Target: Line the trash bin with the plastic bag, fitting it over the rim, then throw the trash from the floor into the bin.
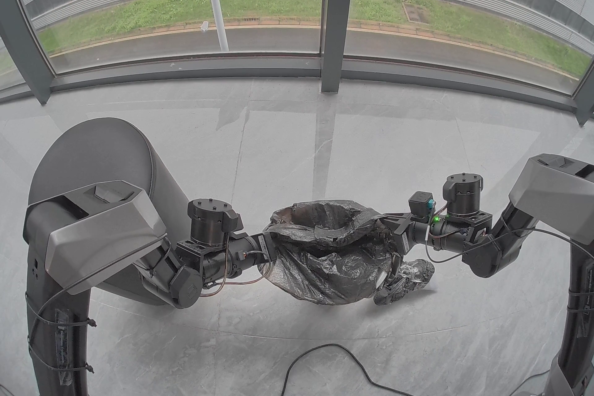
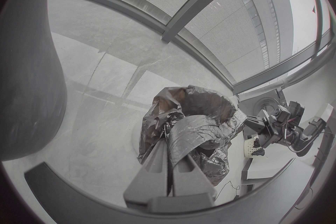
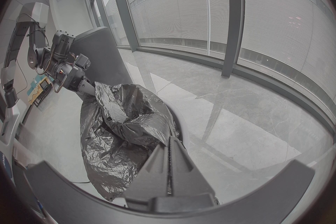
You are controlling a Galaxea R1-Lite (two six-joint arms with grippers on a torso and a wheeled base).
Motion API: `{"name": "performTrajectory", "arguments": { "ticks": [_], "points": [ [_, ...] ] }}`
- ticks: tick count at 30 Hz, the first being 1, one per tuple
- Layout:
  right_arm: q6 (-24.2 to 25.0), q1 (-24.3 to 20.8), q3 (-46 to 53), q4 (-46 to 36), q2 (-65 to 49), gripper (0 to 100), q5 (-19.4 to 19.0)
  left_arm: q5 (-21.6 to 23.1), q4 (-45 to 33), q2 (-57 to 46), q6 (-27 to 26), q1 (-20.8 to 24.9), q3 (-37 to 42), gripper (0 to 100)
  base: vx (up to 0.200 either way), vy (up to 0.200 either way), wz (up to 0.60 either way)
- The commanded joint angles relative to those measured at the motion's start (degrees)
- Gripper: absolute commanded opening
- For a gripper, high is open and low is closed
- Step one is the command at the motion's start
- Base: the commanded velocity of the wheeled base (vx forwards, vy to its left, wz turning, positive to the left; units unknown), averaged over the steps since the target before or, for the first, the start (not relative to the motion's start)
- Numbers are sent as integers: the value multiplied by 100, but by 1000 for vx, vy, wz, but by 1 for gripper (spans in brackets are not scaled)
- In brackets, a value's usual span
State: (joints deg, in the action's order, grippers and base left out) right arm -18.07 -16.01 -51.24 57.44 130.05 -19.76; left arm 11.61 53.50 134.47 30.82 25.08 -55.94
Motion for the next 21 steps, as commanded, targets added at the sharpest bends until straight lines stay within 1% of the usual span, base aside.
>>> {"name": "performTrajectory", "arguments": {
  "ticks": [1,6,11,12,16,21],
  "points": [
    [-4,19,-27,4,56,0,-1,0,-86,53,3,-3,-13,0,0,0,0],
    [5,27,-27,4,56,0,-1,0,-130,228,3,-3,-242,0,0,0,0],
    [5,45,-27,4,56,0,-1,-18,-139,246,3,-38,-259,0,0,0,0],
    [-4,54,-27,4,56,0,-1,-27,-139,237,3,-64,-250,100,0,0,0],
    [5,63,-62,4,100,0,-1,-115,-130,246,-6,-152,-268,100,0,0,0],
    [58,124,-413,4,205,0,43,-123,-121,360,-58,-214,-435,100,0,0,0]
  ]
}}
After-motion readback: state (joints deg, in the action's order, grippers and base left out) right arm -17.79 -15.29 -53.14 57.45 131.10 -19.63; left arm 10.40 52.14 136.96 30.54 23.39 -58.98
